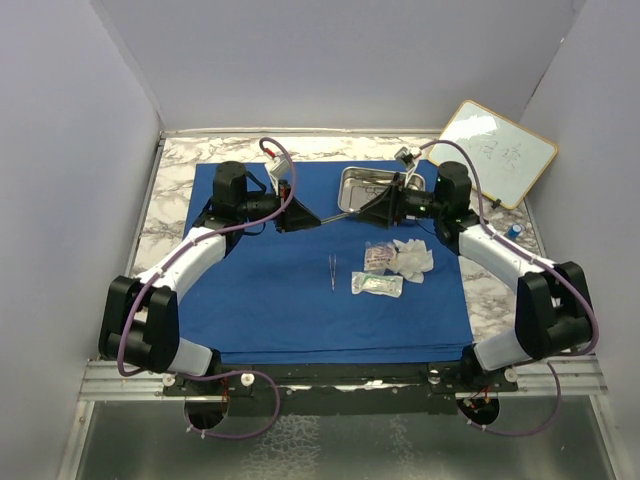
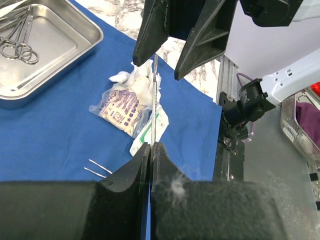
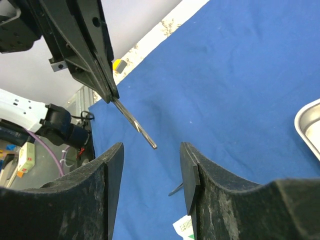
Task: Open and lay out the surgical kit
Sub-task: Place the medical item in the surgical kit.
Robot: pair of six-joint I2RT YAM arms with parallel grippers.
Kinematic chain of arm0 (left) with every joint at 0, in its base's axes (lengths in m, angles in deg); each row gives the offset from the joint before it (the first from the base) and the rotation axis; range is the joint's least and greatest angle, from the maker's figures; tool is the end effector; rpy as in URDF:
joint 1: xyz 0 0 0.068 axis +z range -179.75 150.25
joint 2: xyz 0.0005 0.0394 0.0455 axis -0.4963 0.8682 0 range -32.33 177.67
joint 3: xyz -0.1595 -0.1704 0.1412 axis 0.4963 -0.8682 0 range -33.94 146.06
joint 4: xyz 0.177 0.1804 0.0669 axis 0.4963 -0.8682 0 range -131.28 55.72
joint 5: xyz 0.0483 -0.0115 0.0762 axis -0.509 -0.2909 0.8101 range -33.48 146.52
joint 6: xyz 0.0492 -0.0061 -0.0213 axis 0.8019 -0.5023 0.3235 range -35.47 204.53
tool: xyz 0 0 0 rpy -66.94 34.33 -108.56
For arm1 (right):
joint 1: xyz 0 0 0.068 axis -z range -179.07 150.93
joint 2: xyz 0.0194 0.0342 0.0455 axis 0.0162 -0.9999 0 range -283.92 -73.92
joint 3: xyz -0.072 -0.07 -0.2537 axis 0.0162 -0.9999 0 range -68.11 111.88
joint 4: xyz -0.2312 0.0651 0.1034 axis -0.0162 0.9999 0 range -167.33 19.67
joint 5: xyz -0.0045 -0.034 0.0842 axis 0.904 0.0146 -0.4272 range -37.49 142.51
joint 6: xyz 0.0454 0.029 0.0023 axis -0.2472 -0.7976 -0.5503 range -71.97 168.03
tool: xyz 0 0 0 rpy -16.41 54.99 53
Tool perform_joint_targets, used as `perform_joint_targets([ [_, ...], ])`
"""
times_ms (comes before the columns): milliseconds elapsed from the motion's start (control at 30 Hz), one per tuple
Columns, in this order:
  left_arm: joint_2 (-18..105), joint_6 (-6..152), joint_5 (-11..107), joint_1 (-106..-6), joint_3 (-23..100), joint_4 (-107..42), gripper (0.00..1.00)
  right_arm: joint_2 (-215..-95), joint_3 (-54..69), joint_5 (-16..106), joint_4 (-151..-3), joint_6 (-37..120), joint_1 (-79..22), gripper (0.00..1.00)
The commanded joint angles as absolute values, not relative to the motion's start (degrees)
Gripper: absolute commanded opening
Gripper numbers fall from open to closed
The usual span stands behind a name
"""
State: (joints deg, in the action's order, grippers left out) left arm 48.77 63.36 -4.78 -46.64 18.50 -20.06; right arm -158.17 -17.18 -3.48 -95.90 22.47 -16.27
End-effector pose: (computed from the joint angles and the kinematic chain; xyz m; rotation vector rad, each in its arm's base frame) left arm 0.2887 -0.1203 0.2867 0.7365 1.7758 -1.4202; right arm 0.2989 0.1234 0.2680 -0.6035 1.8461 1.3946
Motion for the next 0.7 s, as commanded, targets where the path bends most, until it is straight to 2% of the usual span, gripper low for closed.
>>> perform_joint_targets([
  [0, 46.98, 63.09, -8.49, -46.98, 18.02, -17.49, 0.0, -159.72, -17.79, -8.31, -104.69, 16.79, -15.95, 0.47],
  [100, 47.11, 63.05, -9.08, -47.16, 18.1, -17.47, 0.0, -159.99, -17.89, -8.9, -105.88, 15.96, -15.95, 0.42],
  [567, 47.49, 63.29, -9.53, -47.68, 17.86, -17.36, 0.0, -161.05, -18.17, -9.98, -107.74, 14.94, -15.86, 0.03],
  [667, 47.47, 63.77, -9.27, -47.68, 17.46, -17.38, 0.0, -161.02, -18.21, -10.06, -107.77, 15.28, -15.77, 0.01],
])
